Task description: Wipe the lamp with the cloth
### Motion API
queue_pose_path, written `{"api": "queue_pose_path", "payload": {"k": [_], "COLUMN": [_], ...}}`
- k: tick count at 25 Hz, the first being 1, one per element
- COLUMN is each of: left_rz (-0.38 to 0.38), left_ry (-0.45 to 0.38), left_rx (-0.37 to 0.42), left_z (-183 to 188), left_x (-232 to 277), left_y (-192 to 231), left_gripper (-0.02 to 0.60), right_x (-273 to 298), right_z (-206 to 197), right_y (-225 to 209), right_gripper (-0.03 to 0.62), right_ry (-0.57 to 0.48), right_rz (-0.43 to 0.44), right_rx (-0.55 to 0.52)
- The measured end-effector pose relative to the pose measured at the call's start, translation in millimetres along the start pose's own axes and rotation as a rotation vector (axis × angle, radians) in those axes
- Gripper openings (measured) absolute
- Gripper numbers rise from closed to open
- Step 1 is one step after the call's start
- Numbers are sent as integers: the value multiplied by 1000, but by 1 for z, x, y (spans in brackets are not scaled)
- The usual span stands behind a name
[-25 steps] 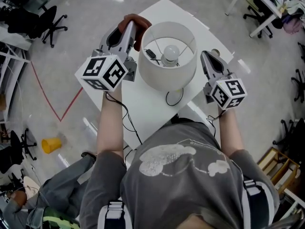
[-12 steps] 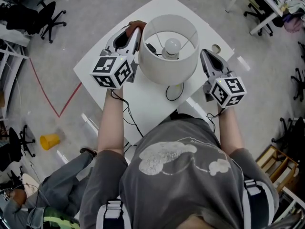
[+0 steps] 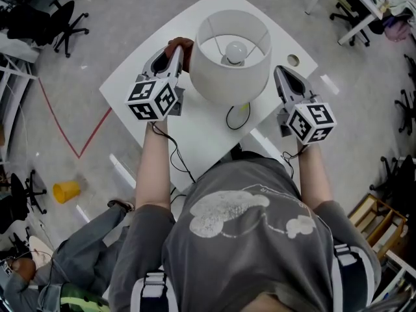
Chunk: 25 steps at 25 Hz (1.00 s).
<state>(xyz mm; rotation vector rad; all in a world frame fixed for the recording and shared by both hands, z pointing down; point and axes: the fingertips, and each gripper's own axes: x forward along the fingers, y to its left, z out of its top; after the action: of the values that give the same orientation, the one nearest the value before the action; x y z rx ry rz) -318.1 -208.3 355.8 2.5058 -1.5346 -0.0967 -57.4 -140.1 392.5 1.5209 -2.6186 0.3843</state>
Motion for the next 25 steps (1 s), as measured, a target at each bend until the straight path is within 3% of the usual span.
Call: {"api": "queue_pose_path", "payload": {"k": [3, 8, 11, 14, 25], "left_rz": [-7, -94, -141, -156, -112], "left_ry": [-77, -237, -279, -252, -109], "left_rx": [-6, 19, 44, 75, -32], "left_z": [29, 99, 120, 108, 19], "left_x": [-19, -48, -63, -66, -86], "left_y": [-10, -48, -69, -78, -57], "left_gripper": [71, 71, 71, 71, 71], "right_x": [-6, -10, -12, -15, -31], "right_z": [1, 2, 3, 0, -20], "right_y": [6, 17, 24, 30, 41], "right_gripper": [5, 5, 5, 5, 5], "right_ry": [-8, -18, -20, -18, 12], "right_rz": [-2, -2, 4, 4, -22], "right_rx": [-3, -8, -14, -17, -9]}}
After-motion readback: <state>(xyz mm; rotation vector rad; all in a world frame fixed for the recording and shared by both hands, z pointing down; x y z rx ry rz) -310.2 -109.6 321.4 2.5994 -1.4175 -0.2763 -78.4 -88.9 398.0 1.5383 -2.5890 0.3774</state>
